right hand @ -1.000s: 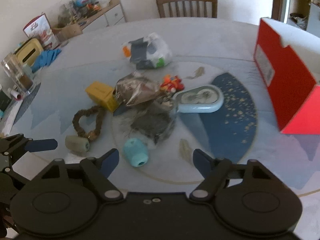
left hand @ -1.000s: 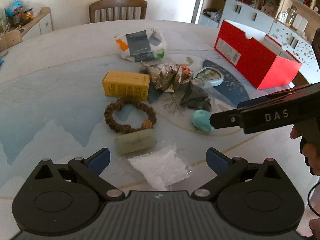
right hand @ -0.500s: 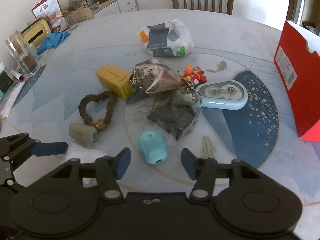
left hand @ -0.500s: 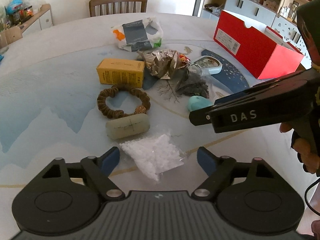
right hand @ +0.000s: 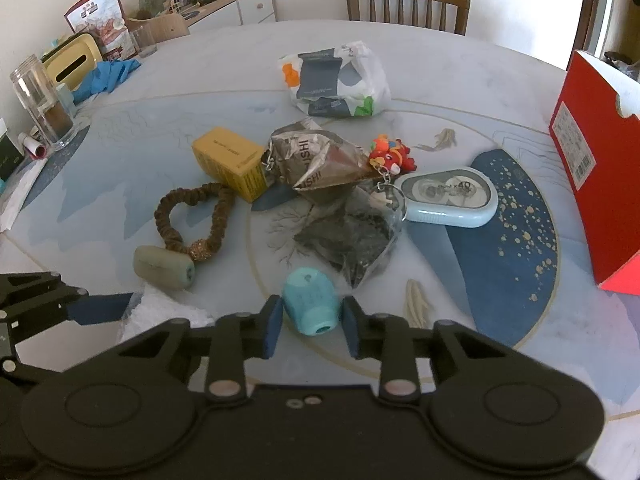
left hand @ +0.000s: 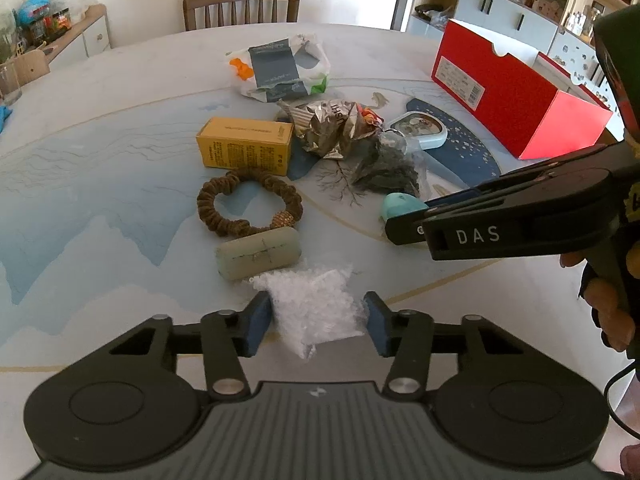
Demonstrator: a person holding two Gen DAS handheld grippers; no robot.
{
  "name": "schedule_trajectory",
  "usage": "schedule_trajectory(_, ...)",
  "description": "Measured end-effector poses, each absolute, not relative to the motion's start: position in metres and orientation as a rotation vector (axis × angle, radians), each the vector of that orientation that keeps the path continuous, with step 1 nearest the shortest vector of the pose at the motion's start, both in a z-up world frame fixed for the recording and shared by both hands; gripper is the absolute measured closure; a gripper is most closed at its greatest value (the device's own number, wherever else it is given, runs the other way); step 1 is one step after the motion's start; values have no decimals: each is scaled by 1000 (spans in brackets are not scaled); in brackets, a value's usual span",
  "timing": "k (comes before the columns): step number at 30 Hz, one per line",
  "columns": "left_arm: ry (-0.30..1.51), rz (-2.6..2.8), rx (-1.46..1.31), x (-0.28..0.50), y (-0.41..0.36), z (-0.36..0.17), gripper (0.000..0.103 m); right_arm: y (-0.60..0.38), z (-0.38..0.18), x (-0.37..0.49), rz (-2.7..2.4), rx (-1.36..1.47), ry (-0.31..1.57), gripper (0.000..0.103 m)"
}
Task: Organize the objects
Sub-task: 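Grasp the clear bag of white foam with left gripper while right grasps teal round toy, then carry the foam bag and teal toy over the red box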
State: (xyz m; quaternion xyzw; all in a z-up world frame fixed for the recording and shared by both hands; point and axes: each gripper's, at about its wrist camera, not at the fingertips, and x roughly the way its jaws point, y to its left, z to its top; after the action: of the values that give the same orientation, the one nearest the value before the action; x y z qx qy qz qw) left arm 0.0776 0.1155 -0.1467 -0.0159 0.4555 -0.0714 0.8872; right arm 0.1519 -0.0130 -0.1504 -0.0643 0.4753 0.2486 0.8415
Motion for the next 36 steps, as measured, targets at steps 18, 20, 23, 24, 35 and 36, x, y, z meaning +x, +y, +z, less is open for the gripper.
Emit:
schedule_trajectory(18, 940, -251, -107, 72, 110, -124, 64, -54, -122, 134, 469, -24, 1012, 73)
schedule_trajectory(20, 919, -260, -100, 74, 108, -117, 64, -62, -115, 131, 455, -10, 1001, 73)
schedule_trajectory(23, 897, -276, -102, 81, 104, -107, 64, -72, -102, 129, 439, 12, 975, 73)
schedule_trajectory(24, 890, -283, -101, 84, 103, -103, 64, -75, -97, 128, 433, 14, 962, 73)
schedule_trajectory(35, 755, -364, -21, 121, 62, -52, 64, -121, -50, 132, 372, 29, 841, 73)
schedule_trajectory(36, 739, -373, -7, 125, 55, -46, 64, -127, -46, 134, 368, 28, 831, 73)
